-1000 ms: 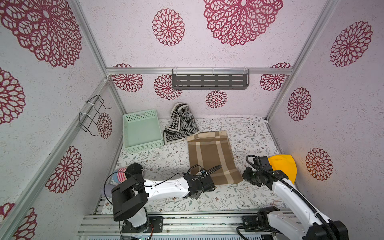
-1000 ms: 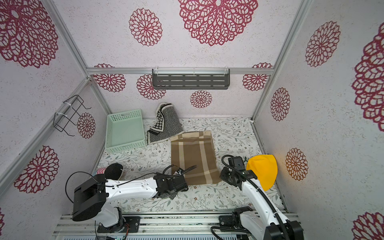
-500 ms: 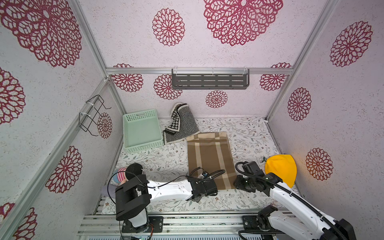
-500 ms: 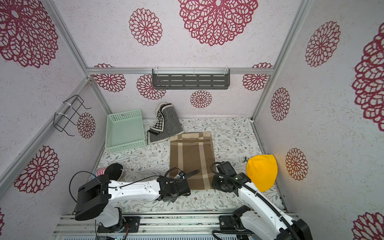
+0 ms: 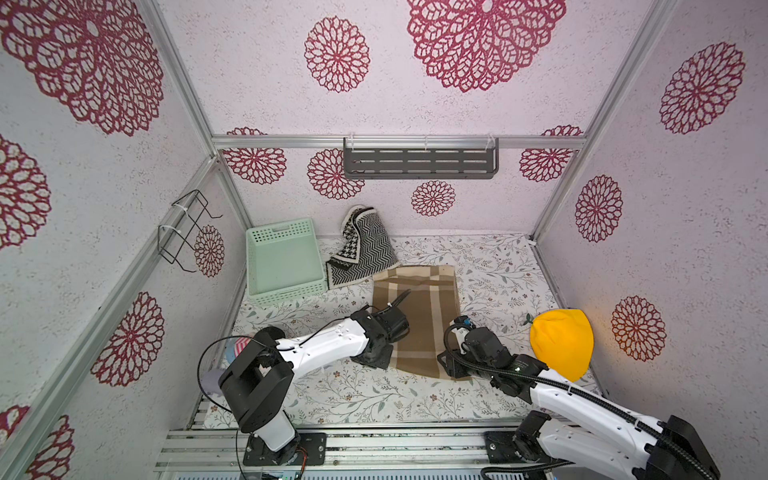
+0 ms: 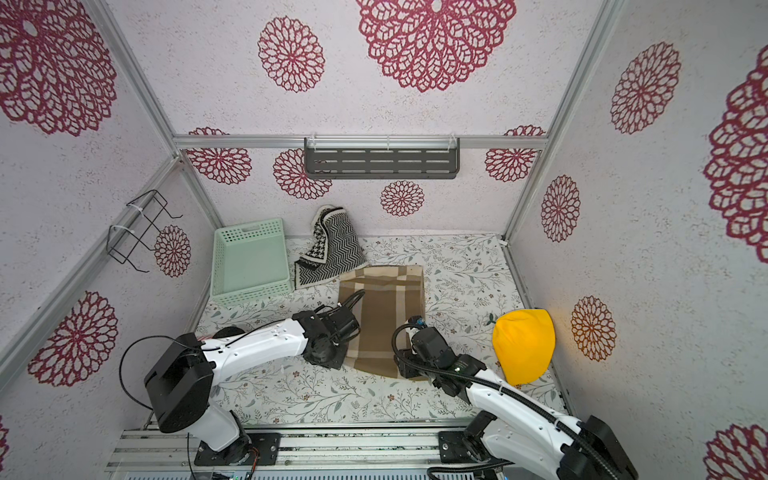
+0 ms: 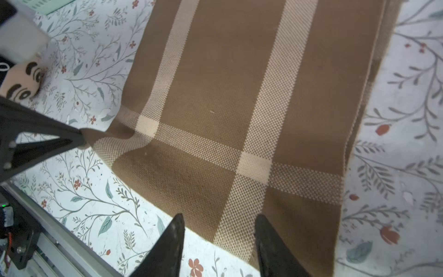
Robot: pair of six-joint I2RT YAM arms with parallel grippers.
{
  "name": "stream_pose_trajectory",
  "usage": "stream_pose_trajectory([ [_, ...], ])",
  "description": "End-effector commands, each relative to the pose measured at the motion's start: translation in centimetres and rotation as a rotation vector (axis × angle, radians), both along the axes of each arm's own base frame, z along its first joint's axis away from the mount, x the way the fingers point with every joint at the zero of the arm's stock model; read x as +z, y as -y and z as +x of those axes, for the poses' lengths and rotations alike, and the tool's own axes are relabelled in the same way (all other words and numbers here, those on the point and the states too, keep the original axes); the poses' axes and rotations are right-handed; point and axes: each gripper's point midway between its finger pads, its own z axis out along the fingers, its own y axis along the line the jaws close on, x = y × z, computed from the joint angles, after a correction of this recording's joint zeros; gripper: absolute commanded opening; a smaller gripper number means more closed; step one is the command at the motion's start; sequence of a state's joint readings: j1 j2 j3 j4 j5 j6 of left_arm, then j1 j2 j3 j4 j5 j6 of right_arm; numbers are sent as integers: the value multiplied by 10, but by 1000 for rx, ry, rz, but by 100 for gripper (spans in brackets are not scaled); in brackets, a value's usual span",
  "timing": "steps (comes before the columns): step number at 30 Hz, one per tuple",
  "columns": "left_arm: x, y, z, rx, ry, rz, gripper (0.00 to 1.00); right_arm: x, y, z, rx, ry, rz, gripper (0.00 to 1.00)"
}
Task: Roll up the scarf and place it into the basket
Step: Roll the scarf at the center of the board.
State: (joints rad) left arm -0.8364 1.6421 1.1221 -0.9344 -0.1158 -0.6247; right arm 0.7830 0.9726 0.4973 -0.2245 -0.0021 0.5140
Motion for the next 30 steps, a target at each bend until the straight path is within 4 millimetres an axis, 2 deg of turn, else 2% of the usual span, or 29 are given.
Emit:
stream_pose_trajectory([
  [1,6,-16,-4,-12,-91,17,0,14,-17,12,69,130,-28,51],
  [5,1,-42,2,34,-144,74,0,8,-34,3,160,168,-109,52],
  [9,4,-63,9,75,-158,98,0,4,-48,-10,242,209,-177,52],
  [13,9,-83,14,119,-150,116,0,-2,-61,-24,320,252,-262,58],
  [17,15,-88,18,133,-132,105,0,-15,-75,-36,391,268,-350,59],
  [19,15,-90,17,136,-134,105,0,-26,-83,-48,446,267,-400,58],
  [25,15,-95,13,139,-142,111,0,-50,-94,-66,535,240,-481,57],
  [30,19,-95,11,147,-144,87,0,-61,-81,-62,473,235,-531,55],
])
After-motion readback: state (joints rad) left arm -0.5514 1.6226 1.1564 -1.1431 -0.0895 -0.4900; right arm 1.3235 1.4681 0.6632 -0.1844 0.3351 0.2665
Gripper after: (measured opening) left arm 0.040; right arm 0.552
